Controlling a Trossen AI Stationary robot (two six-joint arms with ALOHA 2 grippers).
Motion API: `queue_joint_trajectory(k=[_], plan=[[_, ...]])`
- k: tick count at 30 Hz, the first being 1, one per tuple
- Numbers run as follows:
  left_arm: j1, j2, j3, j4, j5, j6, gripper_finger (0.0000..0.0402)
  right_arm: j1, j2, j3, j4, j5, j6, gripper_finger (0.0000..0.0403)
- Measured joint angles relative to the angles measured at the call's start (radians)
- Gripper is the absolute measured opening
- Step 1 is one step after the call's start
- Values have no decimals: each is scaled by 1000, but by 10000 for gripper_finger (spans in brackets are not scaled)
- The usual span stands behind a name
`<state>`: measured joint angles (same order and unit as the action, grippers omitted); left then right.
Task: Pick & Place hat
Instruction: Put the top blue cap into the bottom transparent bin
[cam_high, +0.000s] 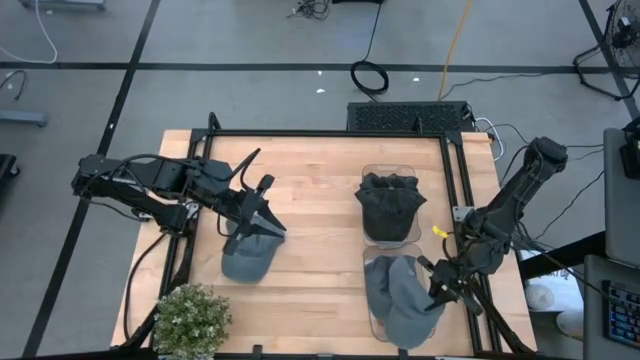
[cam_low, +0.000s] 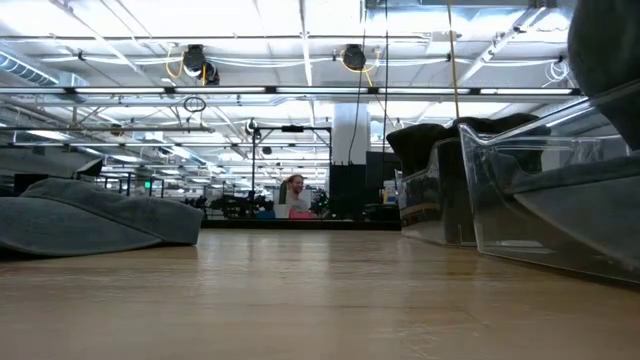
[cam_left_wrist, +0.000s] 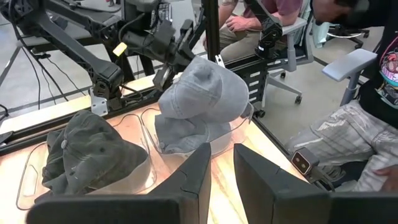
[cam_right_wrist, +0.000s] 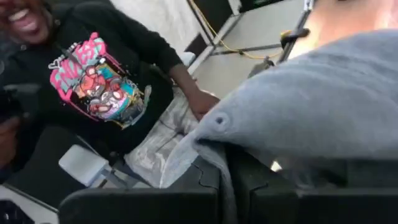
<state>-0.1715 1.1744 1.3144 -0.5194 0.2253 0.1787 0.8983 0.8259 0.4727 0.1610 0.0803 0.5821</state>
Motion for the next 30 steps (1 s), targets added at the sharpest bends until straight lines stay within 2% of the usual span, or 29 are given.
queue_joint_trajectory(k=[2, 5, 10, 14, 18, 21, 23, 27, 30], plan=[[0, 0, 0, 0, 0, 0, 78, 9, 2, -20, 96, 19, -76, 0], [0, 0, 0, 0, 0, 0, 79, 12, 11, -50, 262, 24, -279, 0], [0, 0, 0, 0, 0, 0, 78, -19, 42, -88, 303, 28, -503, 0], [0, 0, 0, 0, 0, 0, 78, -35, 75, -103, 431, 26, -668, 0], [0, 0, -1, 0, 0, 0, 78, -37, 119, -106, 559, 107, -776, 0], [0, 0, -1, 0, 0, 0, 79, -41, 96, -78, 608, 123, -739, 0], [0, 0, -1, 0, 0, 0, 78, -46, 53, -19, 459, 165, -658, 0], [0, 0, -1, 1, 0, 0, 78, -52, 42, 204, -106, 306, -413, 0], [0, 0, -1, 0, 0, 0, 79, -48, 102, 408, -461, 291, -213, 0]])
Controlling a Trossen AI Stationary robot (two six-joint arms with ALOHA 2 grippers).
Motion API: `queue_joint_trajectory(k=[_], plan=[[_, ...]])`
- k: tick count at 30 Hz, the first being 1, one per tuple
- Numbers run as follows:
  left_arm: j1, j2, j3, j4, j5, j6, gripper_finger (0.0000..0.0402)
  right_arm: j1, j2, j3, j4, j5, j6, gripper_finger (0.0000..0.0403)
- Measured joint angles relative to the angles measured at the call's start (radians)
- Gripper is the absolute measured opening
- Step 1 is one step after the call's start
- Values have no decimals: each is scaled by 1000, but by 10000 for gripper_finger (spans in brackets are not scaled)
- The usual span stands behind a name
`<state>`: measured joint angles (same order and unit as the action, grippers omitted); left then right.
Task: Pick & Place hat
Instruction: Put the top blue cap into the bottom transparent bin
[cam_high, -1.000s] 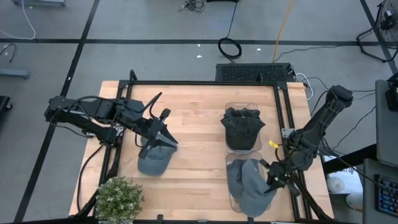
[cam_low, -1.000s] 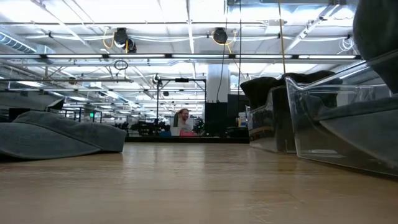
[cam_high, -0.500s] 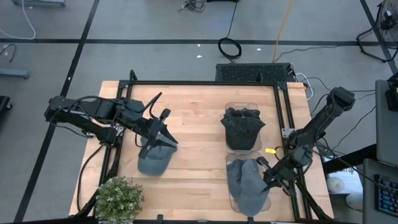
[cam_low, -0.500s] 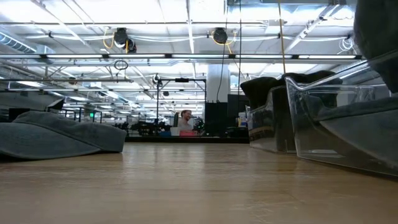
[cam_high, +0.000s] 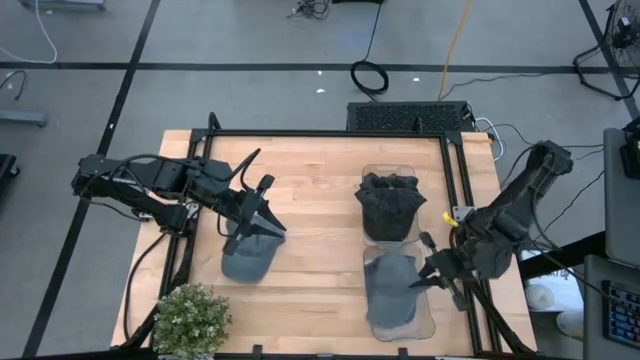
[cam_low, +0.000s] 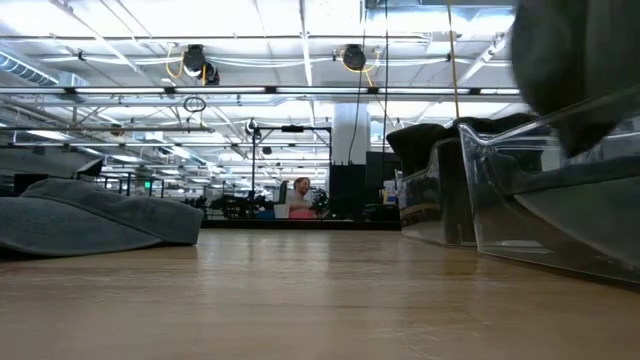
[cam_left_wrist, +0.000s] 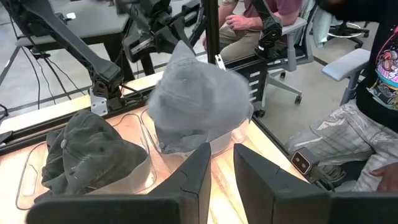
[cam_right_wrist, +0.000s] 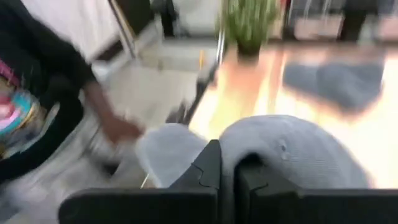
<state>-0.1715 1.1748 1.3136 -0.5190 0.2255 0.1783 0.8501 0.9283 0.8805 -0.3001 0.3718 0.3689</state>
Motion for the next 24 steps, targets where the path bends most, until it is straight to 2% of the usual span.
queue_joint_trajectory(k=[5, 8, 11, 14, 16, 18, 20, 24], plan=[[0, 0, 0, 0, 0, 0, 79, 1, 140, 304, -534, -62, 271, 0], [0, 0, 0, 0, 0, 0, 79, -6, 228, 426, -748, -62, 351, 0], [0, 0, 0, 0, 0, 0, 79, -6, 295, 480, -743, -61, 270, 0], [0, 0, 0, 0, 0, 0, 79, -6, 323, 489, -568, -71, 66, 0], [0, 0, 0, 0, 0, 0, 79, -6, 336, 477, -456, -114, -40, 0], [0, 0, 0, 0, 0, 0, 79, 6, 348, 454, -432, -112, -101, 0], [0, 0, 0, 0, 0, 0, 79, 25, 356, 420, -486, -78, -94, 0], [0, 0, 0, 0, 0, 0, 79, 37, 356, 345, -605, -49, 81, 0]])
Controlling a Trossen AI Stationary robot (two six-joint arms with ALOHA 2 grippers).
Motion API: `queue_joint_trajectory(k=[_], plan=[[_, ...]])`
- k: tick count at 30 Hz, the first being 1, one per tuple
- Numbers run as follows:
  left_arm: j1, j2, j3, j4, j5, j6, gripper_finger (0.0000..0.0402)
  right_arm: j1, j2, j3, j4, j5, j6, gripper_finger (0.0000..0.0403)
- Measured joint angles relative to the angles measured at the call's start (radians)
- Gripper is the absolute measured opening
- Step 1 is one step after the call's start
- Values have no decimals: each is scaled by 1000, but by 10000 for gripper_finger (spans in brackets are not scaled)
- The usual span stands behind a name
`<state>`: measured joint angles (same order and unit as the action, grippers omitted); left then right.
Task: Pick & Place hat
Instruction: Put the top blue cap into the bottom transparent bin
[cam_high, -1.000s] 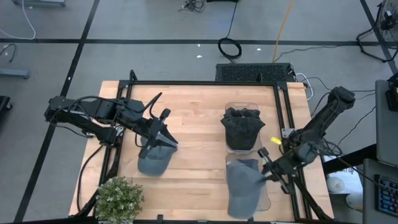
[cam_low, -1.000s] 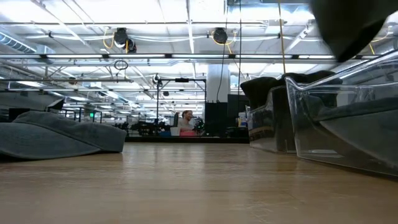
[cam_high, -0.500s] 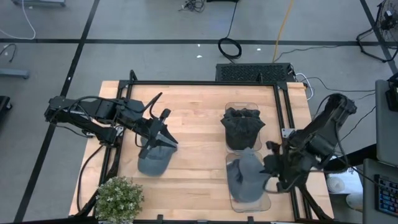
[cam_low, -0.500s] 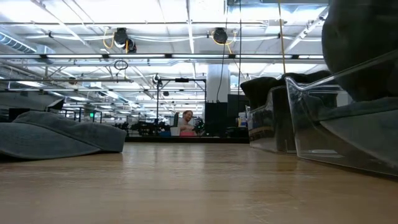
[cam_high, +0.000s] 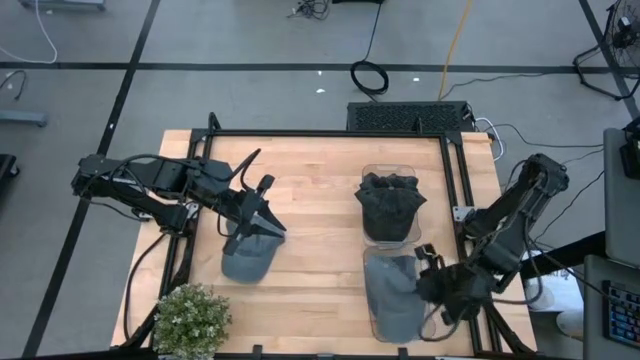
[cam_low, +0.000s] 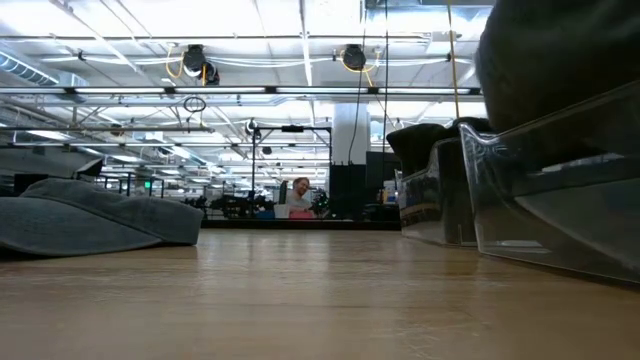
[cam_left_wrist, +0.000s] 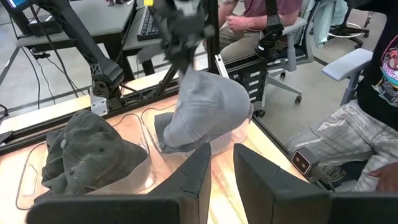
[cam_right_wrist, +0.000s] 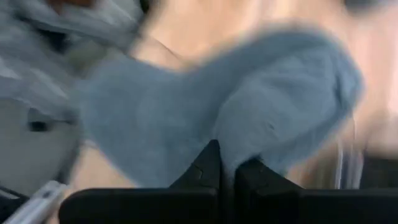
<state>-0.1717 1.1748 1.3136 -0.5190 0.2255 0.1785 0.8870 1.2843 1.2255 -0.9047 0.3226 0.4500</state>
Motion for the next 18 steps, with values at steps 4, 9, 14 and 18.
queue_joint_trajectory(k=[4, 9, 14, 18], plan=[[0, 0, 0, 0, 0, 0, 79, 5, -2, -95, -26, 83, 117, 0], [0, 0, 0, 0, 0, 0, 79, -8, -2, -220, 83, 127, 126, 0], [0, 0, 0, 0, 0, 0, 79, -15, -2, -282, 130, 171, 160, 0], [0, 0, 0, 0, 0, 0, 79, -28, -2, -284, 134, 172, 231, 19]])
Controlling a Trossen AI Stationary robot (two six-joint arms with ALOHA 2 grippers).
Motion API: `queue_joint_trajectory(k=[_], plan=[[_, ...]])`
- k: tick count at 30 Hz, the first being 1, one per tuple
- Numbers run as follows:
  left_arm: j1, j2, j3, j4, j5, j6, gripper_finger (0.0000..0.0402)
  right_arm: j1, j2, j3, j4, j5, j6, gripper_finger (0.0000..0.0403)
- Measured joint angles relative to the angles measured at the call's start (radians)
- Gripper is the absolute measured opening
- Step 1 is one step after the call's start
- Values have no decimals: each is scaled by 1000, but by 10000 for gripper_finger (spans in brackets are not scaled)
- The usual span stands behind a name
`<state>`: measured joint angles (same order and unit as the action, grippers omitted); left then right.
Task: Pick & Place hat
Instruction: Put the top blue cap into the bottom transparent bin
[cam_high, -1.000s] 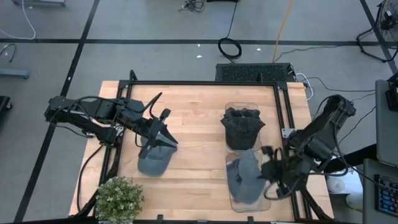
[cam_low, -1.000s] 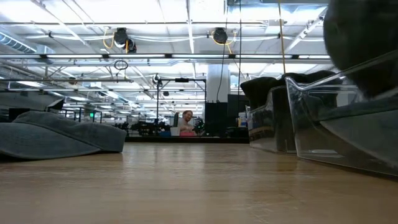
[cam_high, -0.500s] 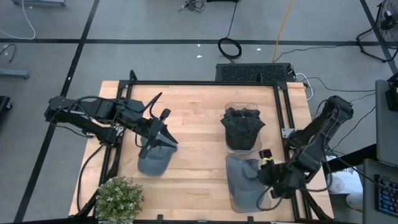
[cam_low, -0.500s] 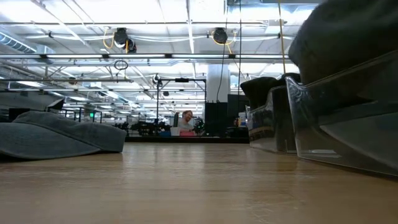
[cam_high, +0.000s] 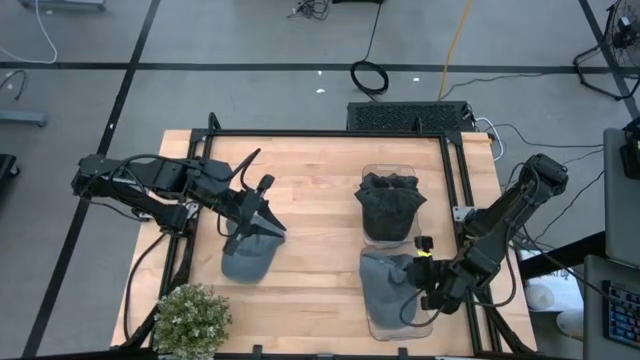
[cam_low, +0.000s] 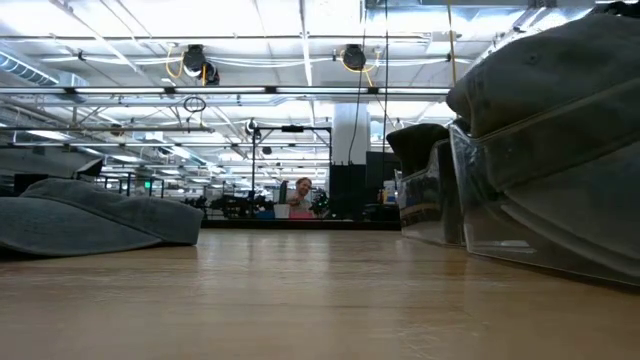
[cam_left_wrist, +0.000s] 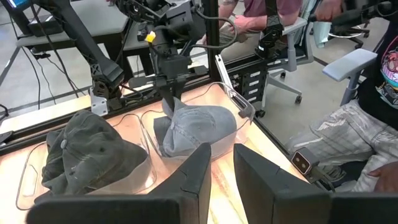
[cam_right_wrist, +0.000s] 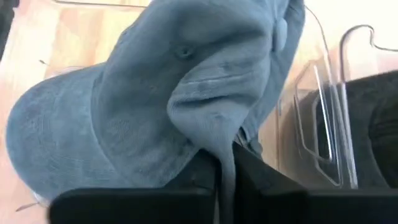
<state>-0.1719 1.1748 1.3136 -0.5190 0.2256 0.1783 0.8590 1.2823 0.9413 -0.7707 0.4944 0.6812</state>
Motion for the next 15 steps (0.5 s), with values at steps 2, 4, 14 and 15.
queue_joint_trajectory(k=[2, 4, 14, 15], plan=[[0, 0, 0, 0, 0, 0, 79, -3, 0, 0, 12, -15, 33, 48], [0, 0, 0, 0, 0, 0, 79, -8, -3, 0, 16, -47, 70, 86], [0, 0, 0, 0, 0, 0, 79, -54, -149, 0, 12, -105, 114, 277], [0, 0, 0, 0, 0, 0, 79, -60, -175, 0, 11, -104, 117, 286]])
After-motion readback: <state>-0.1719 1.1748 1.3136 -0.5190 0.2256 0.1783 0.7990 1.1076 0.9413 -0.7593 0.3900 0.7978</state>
